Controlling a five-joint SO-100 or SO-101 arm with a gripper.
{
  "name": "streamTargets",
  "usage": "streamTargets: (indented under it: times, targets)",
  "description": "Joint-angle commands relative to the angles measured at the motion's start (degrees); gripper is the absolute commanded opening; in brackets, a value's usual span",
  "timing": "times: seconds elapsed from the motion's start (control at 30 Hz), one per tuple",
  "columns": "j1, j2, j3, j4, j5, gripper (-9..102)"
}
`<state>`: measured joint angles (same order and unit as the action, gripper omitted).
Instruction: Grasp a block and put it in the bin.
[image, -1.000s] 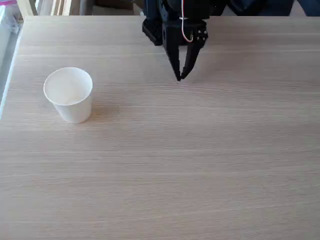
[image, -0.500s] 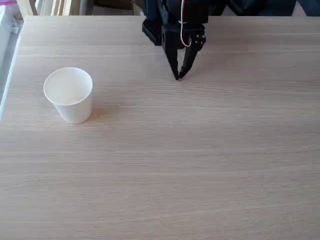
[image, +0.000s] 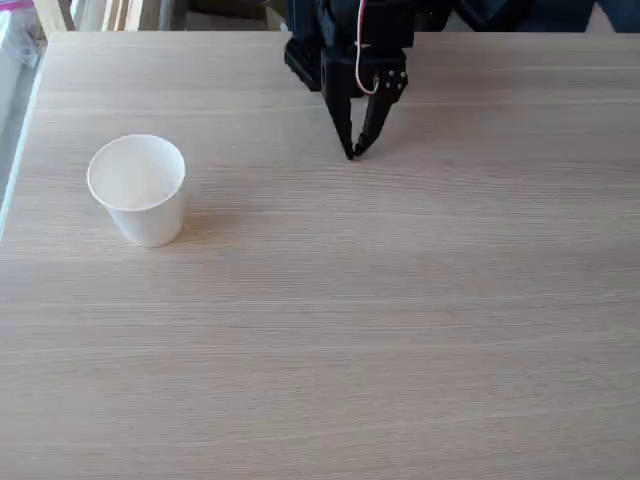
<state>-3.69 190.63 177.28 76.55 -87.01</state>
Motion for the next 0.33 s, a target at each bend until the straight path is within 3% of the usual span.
streamTargets:
  times: [0.0, 0.3]
  targets:
    - [-0.7, 0.3, 0.8, 0.0, 0.4, 0]
    - [-1.0, 0.3, 0.8, 0.1, 0.2, 0]
